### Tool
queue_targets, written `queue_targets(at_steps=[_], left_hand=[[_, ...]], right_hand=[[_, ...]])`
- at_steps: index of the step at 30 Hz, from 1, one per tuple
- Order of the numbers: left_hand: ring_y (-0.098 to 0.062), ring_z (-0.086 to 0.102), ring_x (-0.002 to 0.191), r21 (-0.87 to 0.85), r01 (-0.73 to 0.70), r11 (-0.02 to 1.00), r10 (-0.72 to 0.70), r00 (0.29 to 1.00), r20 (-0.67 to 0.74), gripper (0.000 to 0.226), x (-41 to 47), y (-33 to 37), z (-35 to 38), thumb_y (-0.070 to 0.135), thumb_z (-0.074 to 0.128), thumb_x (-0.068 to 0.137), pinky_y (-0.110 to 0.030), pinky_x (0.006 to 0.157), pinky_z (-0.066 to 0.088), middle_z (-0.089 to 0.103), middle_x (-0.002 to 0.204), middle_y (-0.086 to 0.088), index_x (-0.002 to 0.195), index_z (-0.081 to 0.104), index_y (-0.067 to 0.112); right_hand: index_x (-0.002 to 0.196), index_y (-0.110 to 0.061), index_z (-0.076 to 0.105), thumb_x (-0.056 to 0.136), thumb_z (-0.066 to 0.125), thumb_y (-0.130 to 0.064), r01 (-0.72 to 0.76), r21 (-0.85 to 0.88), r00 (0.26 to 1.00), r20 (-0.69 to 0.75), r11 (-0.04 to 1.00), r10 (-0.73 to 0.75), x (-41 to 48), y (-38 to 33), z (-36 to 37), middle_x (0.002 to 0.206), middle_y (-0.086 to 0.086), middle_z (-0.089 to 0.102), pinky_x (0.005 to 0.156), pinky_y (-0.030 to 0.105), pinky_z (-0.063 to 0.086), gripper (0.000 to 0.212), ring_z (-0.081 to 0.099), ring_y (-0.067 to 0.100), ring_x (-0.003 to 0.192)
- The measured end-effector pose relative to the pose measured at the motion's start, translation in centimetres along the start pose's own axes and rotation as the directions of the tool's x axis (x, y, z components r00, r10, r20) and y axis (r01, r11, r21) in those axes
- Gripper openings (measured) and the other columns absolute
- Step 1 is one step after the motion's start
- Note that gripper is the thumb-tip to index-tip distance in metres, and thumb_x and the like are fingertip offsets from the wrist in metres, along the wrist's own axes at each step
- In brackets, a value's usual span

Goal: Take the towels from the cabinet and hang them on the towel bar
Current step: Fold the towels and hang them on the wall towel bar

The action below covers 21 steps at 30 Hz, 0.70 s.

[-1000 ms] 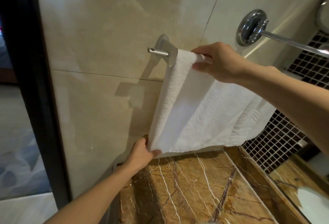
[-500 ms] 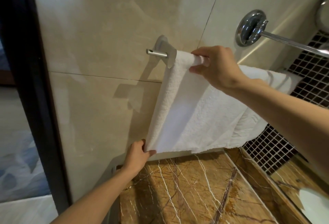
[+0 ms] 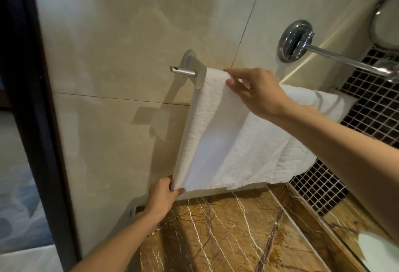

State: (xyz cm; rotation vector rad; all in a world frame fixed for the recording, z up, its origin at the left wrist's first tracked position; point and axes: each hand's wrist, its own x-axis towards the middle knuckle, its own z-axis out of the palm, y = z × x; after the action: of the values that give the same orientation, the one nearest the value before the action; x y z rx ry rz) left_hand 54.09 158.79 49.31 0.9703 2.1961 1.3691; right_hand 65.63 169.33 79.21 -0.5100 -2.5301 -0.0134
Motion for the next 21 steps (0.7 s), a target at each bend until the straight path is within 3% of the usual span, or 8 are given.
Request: queue_targets(at_steps=[9, 14, 18, 21], left_hand=[[-0.016, 0.062, 0.085, -0.041, 0.016, 0.999, -0.016, 1.000, 0.000, 0.035, 0.0, -0.2, -0.3, 0.026, 0.076, 0.078, -0.023, 0.070, 0.053, 0.065, 0.091, 0.002, 0.104, 0.065, 0.006], [-0.017, 0.062, 0.083, -0.041, 0.001, 0.999, -0.001, 1.000, -0.004, 0.034, 0.2, 0.0, -0.1, 0.024, 0.076, 0.078, -0.022, 0.067, 0.050, 0.064, 0.088, 0.001, 0.104, 0.065, 0.005], [-0.017, 0.061, 0.082, -0.062, 0.000, 0.998, 0.000, 1.000, 0.000, 0.036, 0.5, 0.1, 0.2, 0.022, 0.076, 0.079, -0.022, 0.066, 0.045, 0.064, 0.087, 0.001, 0.109, 0.066, 0.004], [-0.015, 0.061, 0.080, -0.058, -0.004, 0.998, 0.004, 1.000, -0.001, 0.037, 0.7, 0.1, 0.2, 0.022, 0.076, 0.079, -0.019, 0.061, 0.043, 0.065, 0.087, 0.002, 0.110, 0.066, 0.005]], right_hand=[[0.128, -0.017, 0.060, 0.098, 0.049, -0.028, -0.017, -0.004, 1.000, 0.022, 1.000, 0.018, 0.0, 0.0, -0.1, 0.126, 0.003, 0.065, 0.096, 0.033, 0.046, 0.034, 0.059, 0.024, 0.116], [0.129, -0.018, 0.060, 0.098, 0.049, -0.030, -0.024, 0.007, 0.999, 0.035, 1.000, 0.024, 0.1, 0.5, -0.3, 0.125, 0.000, 0.065, 0.084, 0.022, 0.038, 0.035, 0.060, 0.020, 0.113], [0.127, -0.021, 0.062, 0.098, 0.049, -0.033, -0.030, -0.003, 0.999, 0.038, 1.000, 0.030, 0.2, 1.0, -0.4, 0.110, -0.003, 0.070, 0.076, 0.019, 0.032, 0.034, 0.059, 0.015, 0.097], [0.127, -0.021, 0.062, 0.098, 0.049, -0.033, -0.045, 0.000, 0.998, 0.034, 0.999, 0.045, 0.1, 1.0, -0.4, 0.091, -0.010, 0.062, 0.073, 0.019, 0.031, 0.034, 0.051, 0.008, 0.086]])
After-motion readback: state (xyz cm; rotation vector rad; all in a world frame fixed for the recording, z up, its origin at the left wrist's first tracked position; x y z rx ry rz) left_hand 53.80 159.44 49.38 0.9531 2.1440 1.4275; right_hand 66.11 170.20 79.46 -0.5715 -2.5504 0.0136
